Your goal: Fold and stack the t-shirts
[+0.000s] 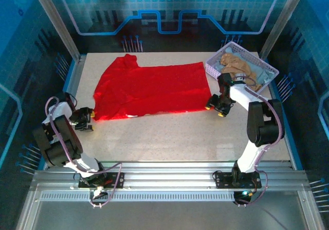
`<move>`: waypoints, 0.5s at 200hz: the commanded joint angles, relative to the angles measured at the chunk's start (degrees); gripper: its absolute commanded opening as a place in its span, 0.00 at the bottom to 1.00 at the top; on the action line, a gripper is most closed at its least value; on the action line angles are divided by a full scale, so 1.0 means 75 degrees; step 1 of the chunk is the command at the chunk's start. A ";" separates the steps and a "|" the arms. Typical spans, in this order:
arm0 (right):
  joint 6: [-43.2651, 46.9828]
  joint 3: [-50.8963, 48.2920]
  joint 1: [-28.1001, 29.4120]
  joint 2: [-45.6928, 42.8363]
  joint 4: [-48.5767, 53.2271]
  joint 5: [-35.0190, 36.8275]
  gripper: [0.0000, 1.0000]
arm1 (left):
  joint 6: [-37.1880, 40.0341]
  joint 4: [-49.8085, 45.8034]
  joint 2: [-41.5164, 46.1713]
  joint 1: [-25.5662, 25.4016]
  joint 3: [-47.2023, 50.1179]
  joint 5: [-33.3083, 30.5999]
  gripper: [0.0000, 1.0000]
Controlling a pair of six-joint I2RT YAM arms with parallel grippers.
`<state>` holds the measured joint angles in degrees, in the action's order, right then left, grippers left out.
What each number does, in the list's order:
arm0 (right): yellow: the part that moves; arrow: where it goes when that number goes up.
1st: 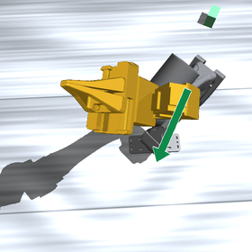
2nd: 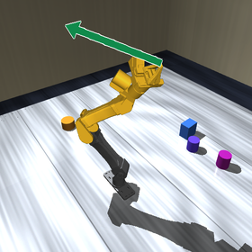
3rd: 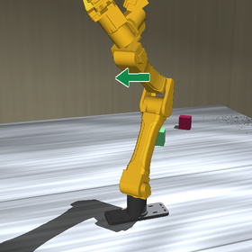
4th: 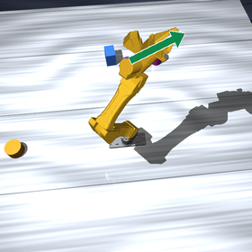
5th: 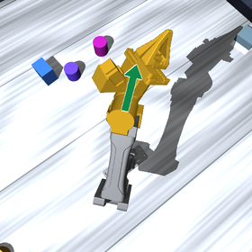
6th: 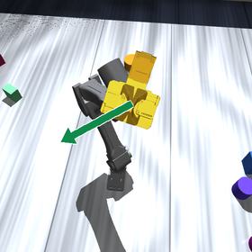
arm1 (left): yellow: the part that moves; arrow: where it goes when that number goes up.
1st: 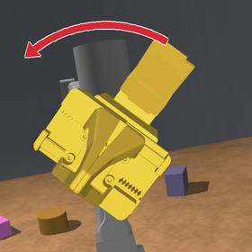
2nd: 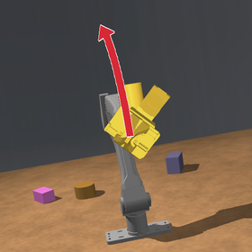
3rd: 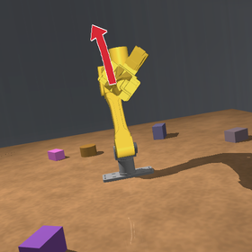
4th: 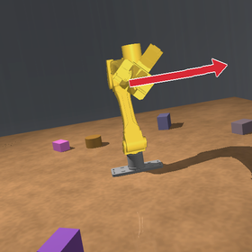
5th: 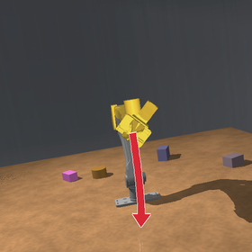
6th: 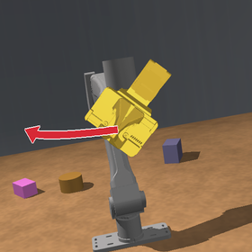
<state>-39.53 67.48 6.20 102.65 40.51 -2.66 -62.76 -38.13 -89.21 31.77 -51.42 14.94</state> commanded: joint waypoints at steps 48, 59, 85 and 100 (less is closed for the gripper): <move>0.0146 0.0471 -0.0089 0.0746 -0.0201 -0.0001 0.57 | -0.1154 0.0973 -0.0663 0.0003 0.0190 0.0347 0.33; 0.0138 0.0566 -0.0060 0.0851 -0.0175 0.0043 0.57 | -0.1159 0.0968 -0.0756 0.0005 0.0082 0.0263 0.25; 0.0047 0.0743 0.0017 0.0884 -0.0192 0.0161 0.56 | -0.1128 0.0881 -0.1015 0.0017 -0.0225 0.0117 0.10; 0.0015 0.0870 0.0076 0.0913 -0.0170 0.0224 0.55 | -0.1078 0.0831 -0.1160 0.0041 -0.0377 0.0086 0.01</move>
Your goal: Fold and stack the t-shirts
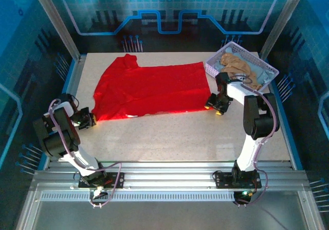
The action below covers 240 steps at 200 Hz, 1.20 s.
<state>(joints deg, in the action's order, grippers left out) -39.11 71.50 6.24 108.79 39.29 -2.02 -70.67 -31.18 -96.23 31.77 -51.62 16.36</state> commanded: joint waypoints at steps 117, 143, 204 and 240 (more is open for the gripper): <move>-0.0492 0.0658 0.0302 0.0317 0.0905 0.1578 0.00 | 0.0525 -0.1465 0.0021 0.0219 -0.0984 -0.0589 0.00; -0.0565 0.0283 0.0370 -0.0082 0.1148 0.1624 0.00 | 0.0386 -0.1896 0.0435 0.0217 -0.0790 -0.0900 0.00; -0.0624 -0.1122 0.0447 -0.1362 0.1550 0.2080 0.00 | 0.0083 -0.2696 0.1850 0.0207 0.0354 -0.1813 0.00; -0.0495 -0.1813 0.0465 -0.1874 0.1470 0.1934 0.00 | 0.0152 -0.2665 0.2309 0.0182 0.1237 -0.1855 0.00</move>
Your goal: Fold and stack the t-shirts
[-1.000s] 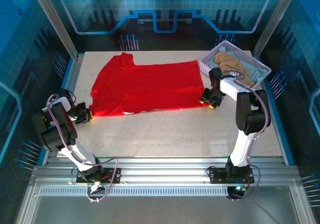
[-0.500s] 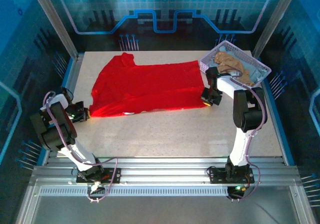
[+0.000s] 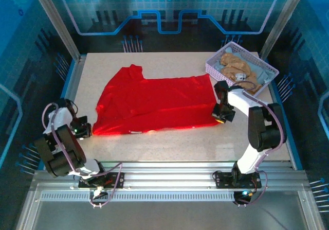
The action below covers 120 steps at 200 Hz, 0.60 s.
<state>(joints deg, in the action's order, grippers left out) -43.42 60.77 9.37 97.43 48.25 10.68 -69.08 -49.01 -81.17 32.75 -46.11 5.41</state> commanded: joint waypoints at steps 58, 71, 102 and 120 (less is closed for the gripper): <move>0.0295 -0.0329 0.0080 -0.0872 0.0500 0.0222 0.44 | 0.1012 -0.0176 0.0515 -0.0582 -0.0224 -0.0971 0.47; 0.0444 -0.0157 0.0120 -0.1298 0.0580 0.0340 0.48 | 0.1120 -0.0460 0.0836 -0.1046 -0.0657 -0.1385 0.50; 0.1249 0.0045 0.0540 -0.2109 -0.0155 -0.0802 0.53 | 0.1007 -0.0827 0.1093 -0.2920 -0.1277 -0.1368 0.50; 0.1396 -0.0273 0.0939 -0.2298 -0.1239 -0.2336 0.55 | 0.0421 0.0092 0.1065 -0.3876 -0.0695 -0.0297 0.51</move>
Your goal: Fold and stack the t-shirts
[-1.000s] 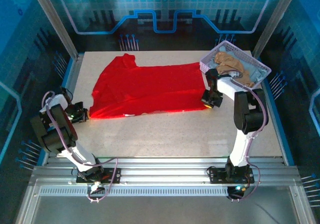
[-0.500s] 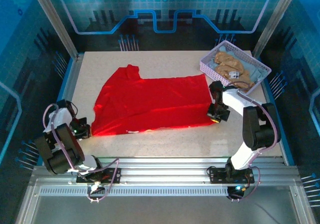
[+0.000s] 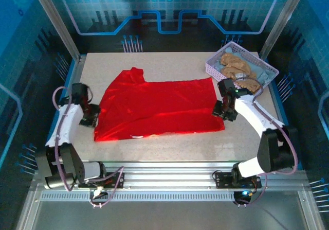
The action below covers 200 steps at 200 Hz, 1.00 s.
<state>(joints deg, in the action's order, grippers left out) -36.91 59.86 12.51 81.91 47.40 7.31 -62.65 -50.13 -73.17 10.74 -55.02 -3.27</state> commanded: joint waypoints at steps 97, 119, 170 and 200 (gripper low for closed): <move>0.0308 -0.0174 0.1253 0.0054 -0.2206 -0.3114 0.56 | -0.1296 0.2998 -0.2213 -0.1995 0.0792 0.1763 0.49; 0.0237 -0.0169 0.1250 0.0036 -0.2217 -0.3122 0.56 | -0.1270 0.3066 -0.2383 -0.1995 0.0673 0.1690 0.30; 0.0186 -0.0106 0.1256 0.0111 -0.2232 -0.3144 0.54 | -0.0947 0.2477 -0.2670 -0.2238 -0.0163 0.1433 0.07; 0.0173 -0.0037 0.1252 0.0171 -0.2230 -0.3118 0.53 | -0.0588 0.2249 -0.3035 -0.2285 -0.0665 0.1356 0.00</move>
<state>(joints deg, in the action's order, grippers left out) -35.11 58.50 21.39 82.52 31.16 -15.27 -70.13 -29.76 -93.36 -5.74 -56.77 8.14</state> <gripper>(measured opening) 0.536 0.058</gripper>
